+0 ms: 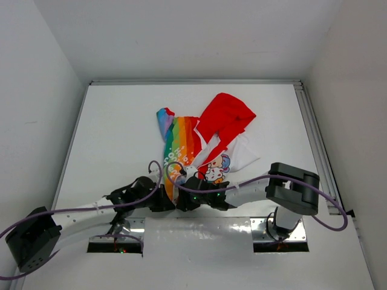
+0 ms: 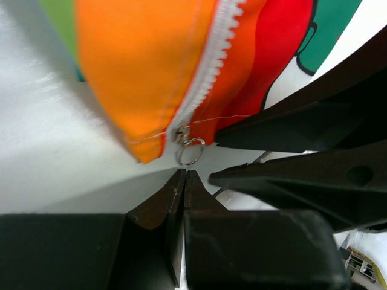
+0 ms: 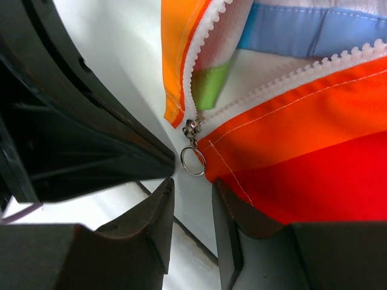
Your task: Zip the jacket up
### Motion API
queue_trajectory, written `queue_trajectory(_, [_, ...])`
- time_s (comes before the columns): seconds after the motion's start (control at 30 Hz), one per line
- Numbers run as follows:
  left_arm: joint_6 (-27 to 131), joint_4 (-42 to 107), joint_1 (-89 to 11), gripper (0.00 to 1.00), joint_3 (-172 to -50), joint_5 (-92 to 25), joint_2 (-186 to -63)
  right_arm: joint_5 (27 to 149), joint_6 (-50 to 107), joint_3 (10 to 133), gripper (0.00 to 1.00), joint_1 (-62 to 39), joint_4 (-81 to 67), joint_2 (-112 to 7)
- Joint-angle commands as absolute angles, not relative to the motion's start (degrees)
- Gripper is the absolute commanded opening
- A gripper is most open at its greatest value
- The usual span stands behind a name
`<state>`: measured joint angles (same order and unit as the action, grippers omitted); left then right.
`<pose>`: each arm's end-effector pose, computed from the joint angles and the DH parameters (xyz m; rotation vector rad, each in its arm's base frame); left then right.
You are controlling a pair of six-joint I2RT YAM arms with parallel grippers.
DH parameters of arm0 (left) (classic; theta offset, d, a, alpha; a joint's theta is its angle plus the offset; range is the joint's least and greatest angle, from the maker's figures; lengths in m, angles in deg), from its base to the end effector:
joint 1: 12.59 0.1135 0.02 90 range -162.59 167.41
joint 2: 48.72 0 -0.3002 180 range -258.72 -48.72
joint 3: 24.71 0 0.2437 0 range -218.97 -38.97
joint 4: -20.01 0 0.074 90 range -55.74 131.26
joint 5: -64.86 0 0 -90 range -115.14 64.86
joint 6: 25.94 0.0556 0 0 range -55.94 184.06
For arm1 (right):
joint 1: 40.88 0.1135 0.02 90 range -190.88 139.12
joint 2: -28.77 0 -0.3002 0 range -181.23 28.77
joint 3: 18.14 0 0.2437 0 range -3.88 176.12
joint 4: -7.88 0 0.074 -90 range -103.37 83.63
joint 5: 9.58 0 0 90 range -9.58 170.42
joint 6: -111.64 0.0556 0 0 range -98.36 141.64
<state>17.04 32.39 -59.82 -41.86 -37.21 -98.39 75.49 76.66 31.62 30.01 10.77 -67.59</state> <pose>0.0744 -0.0976 0.1207 0.1182 2.5833 -0.9720 0.1074 0.2953 0.1454 -0.3055 2.5312 0.9206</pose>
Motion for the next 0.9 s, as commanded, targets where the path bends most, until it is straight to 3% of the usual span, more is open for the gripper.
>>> queue_trajectory(0.0, [16.96, 31.37, -60.49, 0.0, -40.82, -35.07, -100.05, 73.48, 76.22, 32.42, 0.32, 29.7, 12.08, -70.19])
queue_trajectory(0.23, [15.9, 32.67, -60.49, 0.0, -41.42, -32.7, -100.06, 71.11, 77.1, 30.14, 0.26, 29.7, 16.65, -68.8])
queue_trajectory(0.4, [14.33, 39.44, -60.49, 0.35, -41.78, -28.13, -93.38, 66.01, 73.77, 27.14, 0.26, 29.69, 11.85, -61.6])
queue_trajectory(0.43, [14.06, 41.1, -60.49, 0.37, -42.04, -26.82, -92.58, 64.61, 73.41, 27.14, 0.28, 29.7, 10.78, -59.76])
queue_trajectory(0.63, [12.56, 44.89, -60.49, 0.37, -45.11, -20.32, -92.75, 64.51, 69.2, 28.81, 0.42, 29.7, 7.25, -57.45])
queue_trajectory(0.87, [9.31, 57.71, -60.49, 0.35, -51.18, -7.57, -75.81, 64.69, 60.15, 40.13, 0.42, 29.52, 2.6, -64.56])
